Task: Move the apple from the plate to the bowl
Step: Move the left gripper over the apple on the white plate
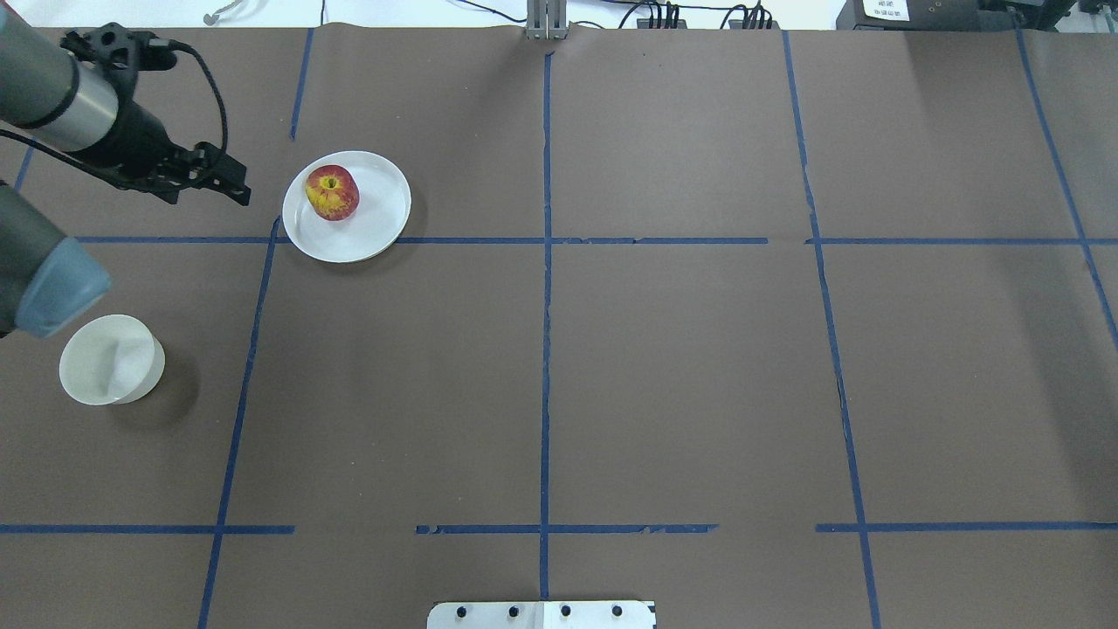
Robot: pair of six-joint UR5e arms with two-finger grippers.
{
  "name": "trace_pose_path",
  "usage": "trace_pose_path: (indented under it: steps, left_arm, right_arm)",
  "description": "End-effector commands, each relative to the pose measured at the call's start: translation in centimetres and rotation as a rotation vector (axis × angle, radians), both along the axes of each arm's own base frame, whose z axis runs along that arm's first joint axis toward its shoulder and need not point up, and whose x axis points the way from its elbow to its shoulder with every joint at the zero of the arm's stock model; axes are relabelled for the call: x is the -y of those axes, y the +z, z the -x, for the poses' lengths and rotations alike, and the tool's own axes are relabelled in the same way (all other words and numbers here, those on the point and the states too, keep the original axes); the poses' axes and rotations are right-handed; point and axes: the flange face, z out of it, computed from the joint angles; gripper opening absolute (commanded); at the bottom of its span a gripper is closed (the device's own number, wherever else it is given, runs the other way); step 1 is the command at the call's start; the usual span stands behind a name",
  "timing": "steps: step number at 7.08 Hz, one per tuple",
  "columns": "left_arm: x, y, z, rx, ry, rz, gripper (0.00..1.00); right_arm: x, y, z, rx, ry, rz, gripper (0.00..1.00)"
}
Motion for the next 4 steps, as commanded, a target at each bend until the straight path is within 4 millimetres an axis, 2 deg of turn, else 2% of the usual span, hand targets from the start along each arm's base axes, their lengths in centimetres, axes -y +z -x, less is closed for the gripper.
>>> trace_pose_path:
  steps: [1,2,4]
  left_arm:
    - [4.1,-1.3,-5.9,0.036,-0.005,0.038,1.00]
    - [5.7,-1.2,-7.3,0.065,-0.018,0.030,1.00]
    - [7.0,0.8,-8.6,0.073,-0.021,0.033,1.00]
  right_arm:
    - [0.0,0.0,0.0,0.000,0.000,-0.001,1.00]
    - [0.0,0.0,0.0,0.000,0.000,-0.001,1.00]
    - [0.0,0.0,0.0,0.000,0.000,-0.001,1.00]
